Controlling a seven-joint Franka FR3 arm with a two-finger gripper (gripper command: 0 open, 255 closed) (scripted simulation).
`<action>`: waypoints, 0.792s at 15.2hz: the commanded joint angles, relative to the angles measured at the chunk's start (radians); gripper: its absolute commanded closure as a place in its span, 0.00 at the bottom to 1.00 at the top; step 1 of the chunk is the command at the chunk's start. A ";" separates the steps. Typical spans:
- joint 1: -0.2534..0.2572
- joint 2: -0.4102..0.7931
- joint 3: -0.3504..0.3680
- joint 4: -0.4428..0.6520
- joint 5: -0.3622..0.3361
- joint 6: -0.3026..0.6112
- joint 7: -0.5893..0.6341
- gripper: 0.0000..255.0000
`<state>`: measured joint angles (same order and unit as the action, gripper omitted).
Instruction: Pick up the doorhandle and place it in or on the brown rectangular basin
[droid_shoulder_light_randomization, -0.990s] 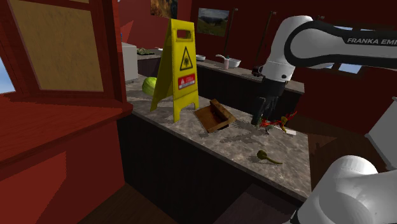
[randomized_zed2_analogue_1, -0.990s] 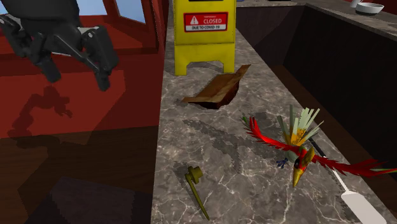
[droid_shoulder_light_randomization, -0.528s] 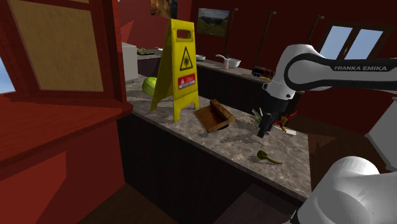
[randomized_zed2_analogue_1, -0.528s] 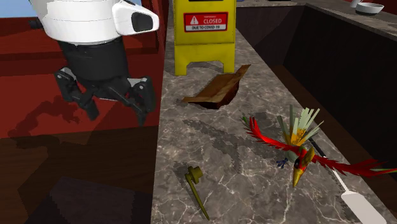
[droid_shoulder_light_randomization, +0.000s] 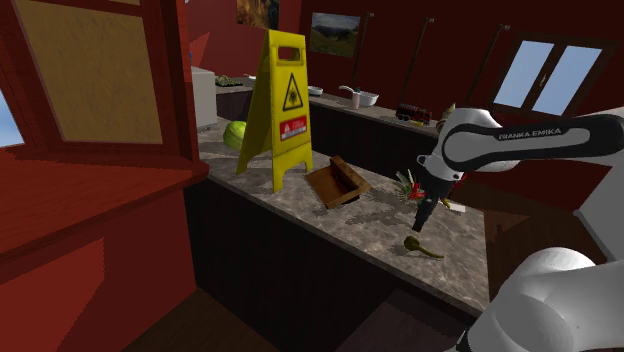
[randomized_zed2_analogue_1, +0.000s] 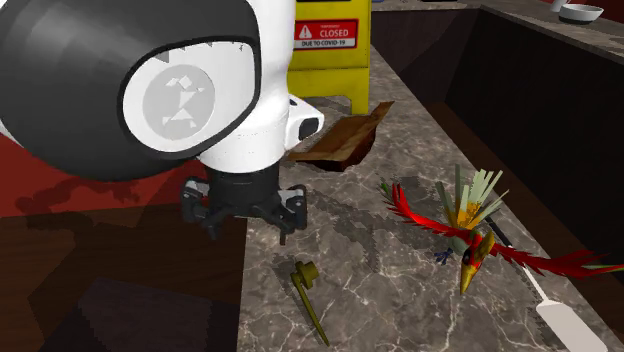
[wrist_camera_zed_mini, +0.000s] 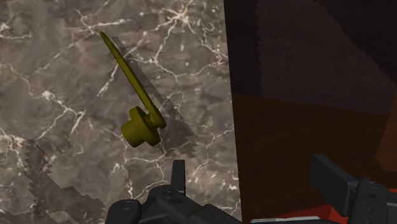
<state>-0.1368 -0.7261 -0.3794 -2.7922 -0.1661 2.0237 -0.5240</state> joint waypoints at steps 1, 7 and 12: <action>-0.013 0.047 -0.054 -0.025 -0.029 0.074 -0.062 0.00; 0.004 0.273 -0.230 -0.017 -0.053 0.295 -0.263 0.00; 0.046 0.397 -0.303 -0.019 -0.012 0.416 -0.349 0.00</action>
<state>-0.0954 -0.3463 -0.6724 -2.8062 -0.1838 2.4179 -0.8608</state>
